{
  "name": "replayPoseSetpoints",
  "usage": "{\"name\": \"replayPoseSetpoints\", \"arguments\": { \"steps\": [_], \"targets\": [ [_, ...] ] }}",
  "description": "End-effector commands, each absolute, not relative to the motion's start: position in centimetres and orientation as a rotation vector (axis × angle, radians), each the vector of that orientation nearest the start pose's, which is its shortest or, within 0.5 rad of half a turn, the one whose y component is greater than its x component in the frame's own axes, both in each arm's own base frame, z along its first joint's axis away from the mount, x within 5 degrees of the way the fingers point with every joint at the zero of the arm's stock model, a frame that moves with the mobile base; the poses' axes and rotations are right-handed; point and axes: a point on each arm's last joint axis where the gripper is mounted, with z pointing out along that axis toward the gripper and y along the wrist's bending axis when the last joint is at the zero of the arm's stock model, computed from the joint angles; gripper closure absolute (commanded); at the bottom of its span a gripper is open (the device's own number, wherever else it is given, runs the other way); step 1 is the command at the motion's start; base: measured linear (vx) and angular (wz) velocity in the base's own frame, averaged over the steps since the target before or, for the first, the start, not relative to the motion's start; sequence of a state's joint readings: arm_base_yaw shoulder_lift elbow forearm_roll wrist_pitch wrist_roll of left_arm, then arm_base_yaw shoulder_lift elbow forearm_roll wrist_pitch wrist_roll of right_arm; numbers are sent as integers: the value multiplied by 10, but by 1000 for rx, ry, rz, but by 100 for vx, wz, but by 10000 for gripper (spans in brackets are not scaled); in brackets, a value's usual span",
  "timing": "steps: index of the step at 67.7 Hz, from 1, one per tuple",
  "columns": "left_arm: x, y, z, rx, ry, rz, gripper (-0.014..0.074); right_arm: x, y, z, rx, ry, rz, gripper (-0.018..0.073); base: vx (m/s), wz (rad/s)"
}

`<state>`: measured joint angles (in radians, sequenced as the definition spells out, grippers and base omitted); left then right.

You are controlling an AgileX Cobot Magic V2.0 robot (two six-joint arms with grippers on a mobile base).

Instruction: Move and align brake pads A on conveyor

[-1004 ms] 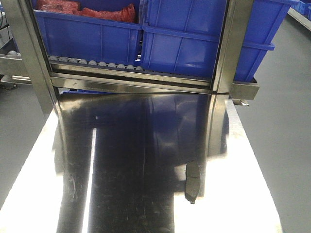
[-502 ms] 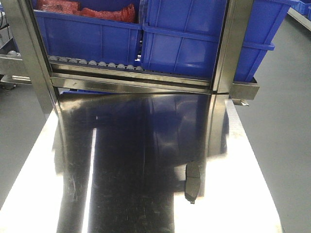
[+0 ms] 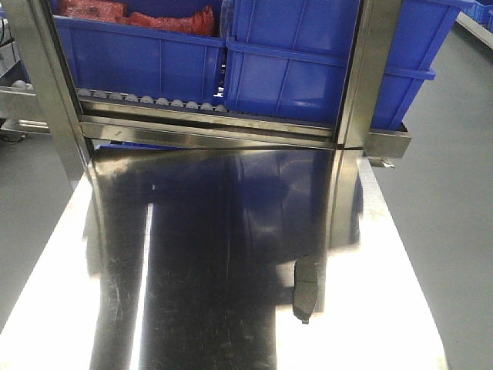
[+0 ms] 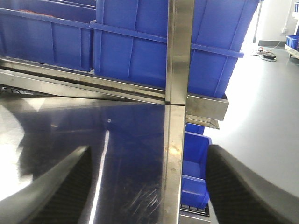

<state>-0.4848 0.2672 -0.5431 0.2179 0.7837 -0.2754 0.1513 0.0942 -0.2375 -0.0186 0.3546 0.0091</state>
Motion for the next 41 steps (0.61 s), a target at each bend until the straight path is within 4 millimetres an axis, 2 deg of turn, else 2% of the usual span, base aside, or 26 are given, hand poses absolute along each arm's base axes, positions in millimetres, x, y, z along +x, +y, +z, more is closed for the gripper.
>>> {"name": "replayPoseSetpoints", "arguments": {
  "steps": [1,8,17,31,41],
  "targets": [
    [50,-11,324,266,1862,-259,603,52,8,271,-112,1595,129,71,0,0],
    [50,-11,324,266,1862,-259,603,59,9,270,-118,1635,125,71,0,0],
    [50,-11,324,266,1862,-259,603,75,12,275,-124,1780,122,71,0,0],
    [50,-11,324,266,1862,-259,603,114,19,290,-120,2060,135,71,0,0],
    [50,-11,324,266,1862,-259,603,142,23,287,-150,2253,115,72,0,0]
  ]
}}
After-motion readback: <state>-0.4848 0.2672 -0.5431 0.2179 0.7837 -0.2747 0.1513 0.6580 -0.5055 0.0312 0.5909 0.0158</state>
